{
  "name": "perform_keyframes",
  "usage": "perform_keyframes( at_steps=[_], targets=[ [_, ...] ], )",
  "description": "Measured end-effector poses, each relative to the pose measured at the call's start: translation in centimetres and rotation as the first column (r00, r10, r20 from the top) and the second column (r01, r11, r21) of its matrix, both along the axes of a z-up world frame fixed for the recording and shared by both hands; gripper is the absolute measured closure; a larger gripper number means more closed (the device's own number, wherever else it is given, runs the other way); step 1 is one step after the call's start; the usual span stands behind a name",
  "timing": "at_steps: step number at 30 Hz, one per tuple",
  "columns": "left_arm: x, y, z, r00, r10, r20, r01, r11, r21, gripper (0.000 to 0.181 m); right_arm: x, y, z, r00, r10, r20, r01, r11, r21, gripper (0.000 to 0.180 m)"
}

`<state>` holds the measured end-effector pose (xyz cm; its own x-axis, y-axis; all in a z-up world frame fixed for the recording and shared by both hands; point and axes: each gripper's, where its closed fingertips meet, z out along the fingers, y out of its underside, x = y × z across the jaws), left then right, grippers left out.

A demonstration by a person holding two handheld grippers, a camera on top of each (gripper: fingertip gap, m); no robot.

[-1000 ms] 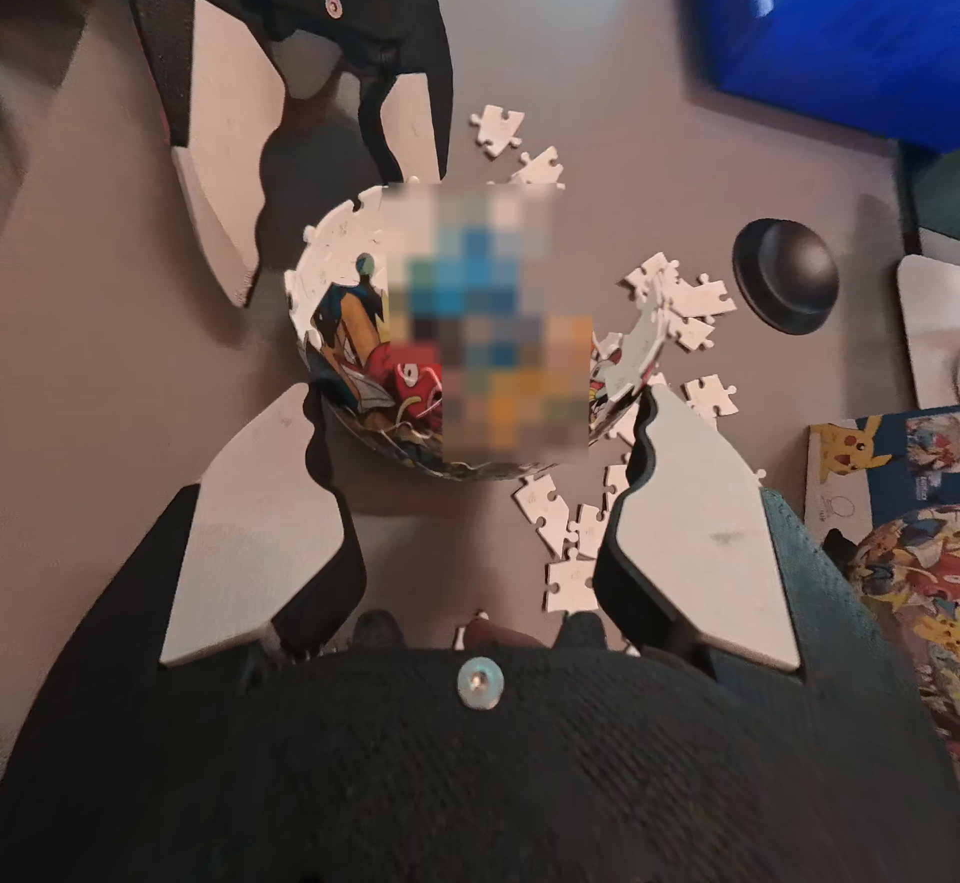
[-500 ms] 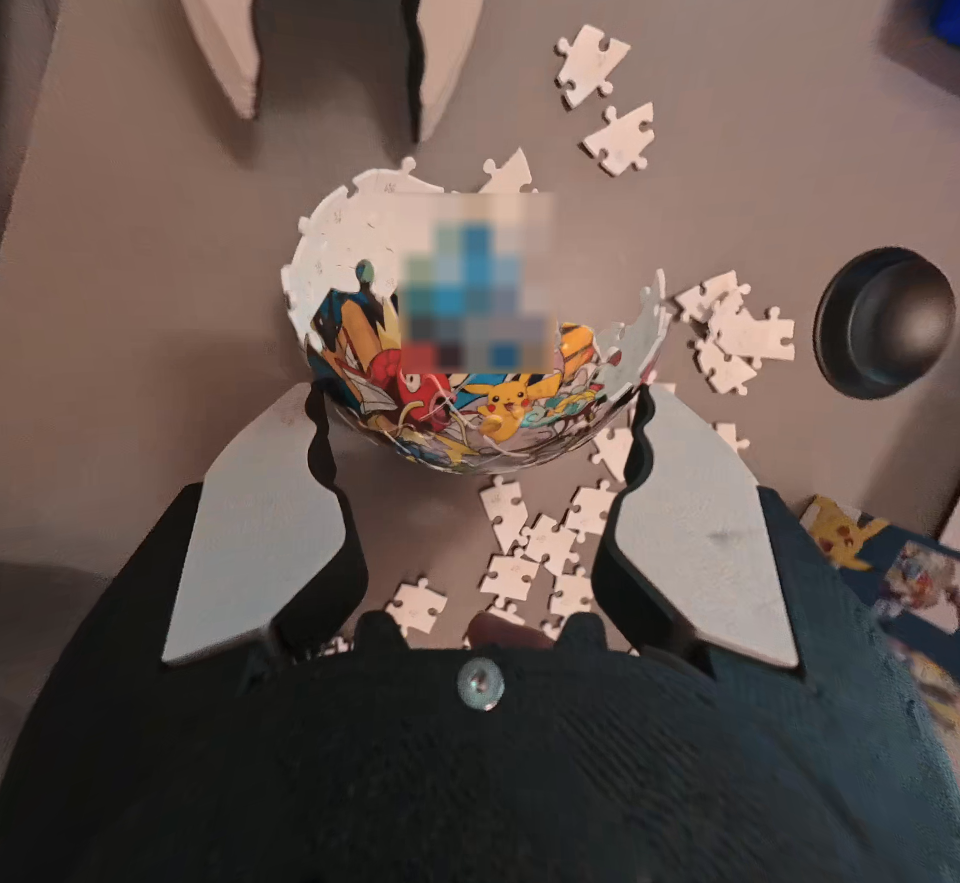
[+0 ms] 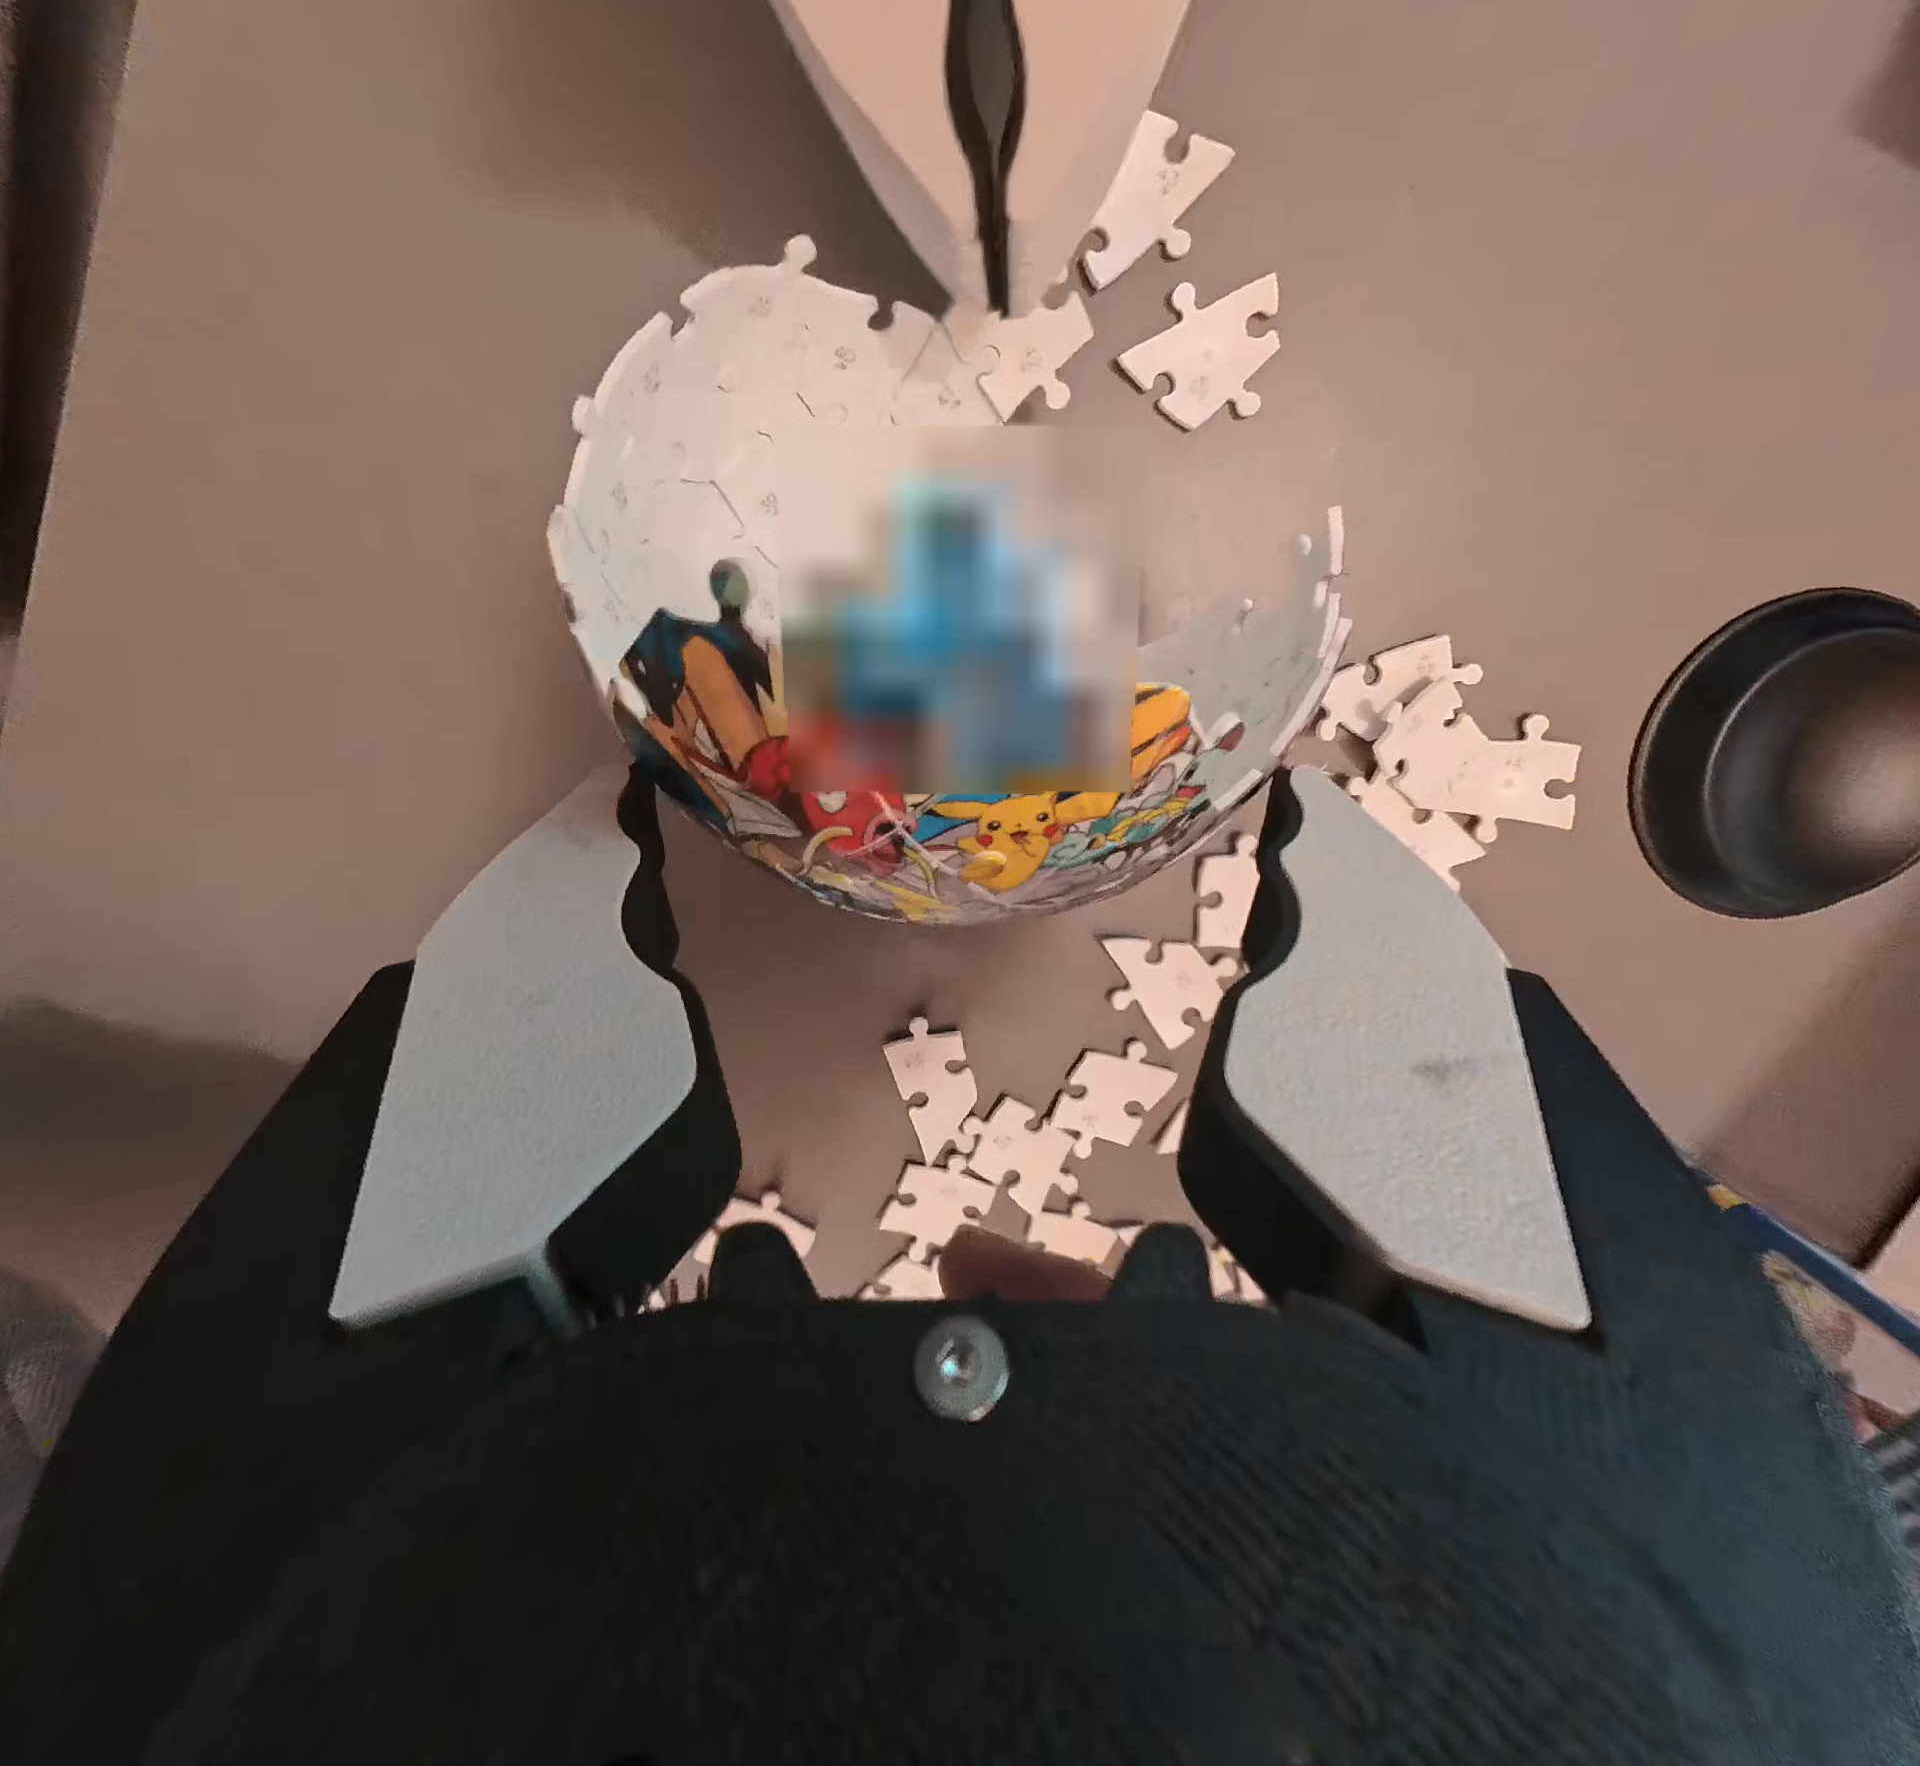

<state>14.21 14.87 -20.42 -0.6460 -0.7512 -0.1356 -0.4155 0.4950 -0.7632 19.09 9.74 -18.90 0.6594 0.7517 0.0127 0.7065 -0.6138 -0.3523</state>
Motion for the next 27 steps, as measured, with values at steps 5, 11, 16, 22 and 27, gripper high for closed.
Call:
perform_keyframes(
  at_steps=[5, 11, 16, 22, 27],
  targets=[
    [2.8, 1.0, 3.0, 0.992, 0.063, 0.108, -0.073, 0.993, 0.088, 0.172, 0.2, 0.0, 0.5, 0.999, -0.037, -0.03, 0.04, 0.995, 0.095, 0.076],
    [4.6, -2.3, 7.1, 0.833, -0.338, 0.439, 0.143, 0.897, 0.418, 0.145, 0.3, -0.4, 0.5, 0.996, -0.058, -0.07, 0.07, 0.983, 0.168, 0.077],
    [5.3, -4.3, 7.1, 0.68, -0.58, 0.449, 0.105, 0.683, 0.722, 0.138, 0.6, -0.7, 0.3, 0.995, -0.058, -0.076, 0.07, 0.984, 0.161, 0.077],
    [6.1, -5.2, 6.8, 0.522, -0.743, 0.419, -0.008, 0.487, 0.873, 0.153, 0.5, -0.4, 0.3, 0.996, -0.041, -0.075, 0.053, 0.986, 0.157, 0.078],
    [6.4, -5.6, 5.8, 0.478, -0.799, 0.364, 0.012, 0.42, 0.907, 0.156, 0.4, 0.0, 0.5, 0.996, -0.028, -0.08, 0.041, 0.986, 0.164, 0.078]
  ],
)
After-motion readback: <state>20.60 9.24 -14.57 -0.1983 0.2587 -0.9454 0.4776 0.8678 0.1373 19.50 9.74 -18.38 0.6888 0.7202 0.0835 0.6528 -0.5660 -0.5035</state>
